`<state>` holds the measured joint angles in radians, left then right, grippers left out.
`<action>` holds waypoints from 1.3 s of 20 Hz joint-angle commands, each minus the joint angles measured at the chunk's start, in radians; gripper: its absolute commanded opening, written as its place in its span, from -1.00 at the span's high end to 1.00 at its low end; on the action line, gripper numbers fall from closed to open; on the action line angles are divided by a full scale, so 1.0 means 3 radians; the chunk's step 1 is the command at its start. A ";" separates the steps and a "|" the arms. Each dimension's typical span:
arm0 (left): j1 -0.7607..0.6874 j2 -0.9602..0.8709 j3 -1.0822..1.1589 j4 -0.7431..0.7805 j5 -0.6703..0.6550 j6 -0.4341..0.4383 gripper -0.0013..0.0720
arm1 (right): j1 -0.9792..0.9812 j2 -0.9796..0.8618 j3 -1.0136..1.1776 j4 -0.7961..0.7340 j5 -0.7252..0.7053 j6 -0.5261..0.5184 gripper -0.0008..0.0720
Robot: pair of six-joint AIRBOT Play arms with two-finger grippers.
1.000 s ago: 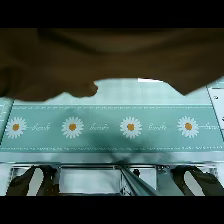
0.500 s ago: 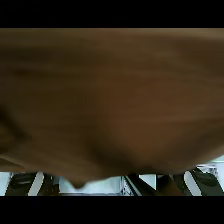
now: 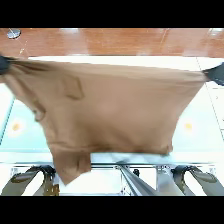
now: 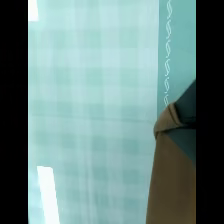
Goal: Fold the shirts.
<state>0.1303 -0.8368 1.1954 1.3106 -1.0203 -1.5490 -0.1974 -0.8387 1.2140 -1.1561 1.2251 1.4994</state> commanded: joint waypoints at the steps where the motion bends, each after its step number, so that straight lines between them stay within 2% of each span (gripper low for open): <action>1: -0.0067 -0.0782 -0.0109 -0.0314 0.0581 -0.0003 0.91 | 0.0004 -0.0894 -0.0212 0.0445 -0.0731 -0.0240 0.89; 3: -0.0103 -0.1240 -0.0023 -0.0502 0.0961 -0.0008 0.91 | 0.0003 -0.1461 -0.0103 0.0779 -0.1052 -0.0315 0.89; 5: -0.0130 -0.1605 0.0078 -0.0659 0.1250 -0.0086 0.91 | 0.0004 -0.2015 0.0229 0.1008 -0.1116 -0.0406 0.89; 7: -0.0146 -0.1883 0.0165 -0.0659 0.1322 -0.0290 0.91 | 0.0004 -0.2481 0.0636 0.1106 -0.1039 -0.0403 0.89; 10: -0.0144 -0.2169 0.0196 -0.0659 0.1236 -0.0408 0.91 | 0.0004 -0.2945 0.1092 0.1157 -0.0814 -0.0296 0.89; 14: -0.0114 -0.2229 0.0197 -0.0657 0.0961 -0.0404 0.91 | -0.0003 -0.3049 0.1171 0.1158 -0.0581 -0.0290 0.88; 16: -0.0058 -0.2172 0.0198 -0.0655 0.0652 -0.0369 0.91 | -0.0027 -0.3015 0.1170 0.1139 -0.0298 -0.0398 0.88; 18: -0.0039 -0.2164 0.0195 -0.0652 0.0259 -0.0039 0.91 | -0.0038 -0.3012 0.1162 0.1013 0.0022 -0.0440 0.88; 20: -0.0039 -0.2243 0.0192 -0.0607 -0.0086 0.0301 0.91 | 0.0008 -0.3012 0.1096 0.0640 0.0095 -0.0381 0.88; 22: -0.0038 -0.2337 0.0192 -0.0497 -0.0320 0.0338 0.91 | 0.0025 -0.3012 0.1003 0.0326 0.0109 -0.0266 0.88; 26: -0.0034 -0.2537 0.0193 -0.0326 -0.0558 0.0337 0.91 | 0.0024 -0.3014 0.0879 0.0179 0.0117 -0.0240 0.88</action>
<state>0.1177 -1.5620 1.2533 1.1683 -1.1015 -1.4723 -0.1921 -1.7416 1.4994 -1.0317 1.2411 1.4105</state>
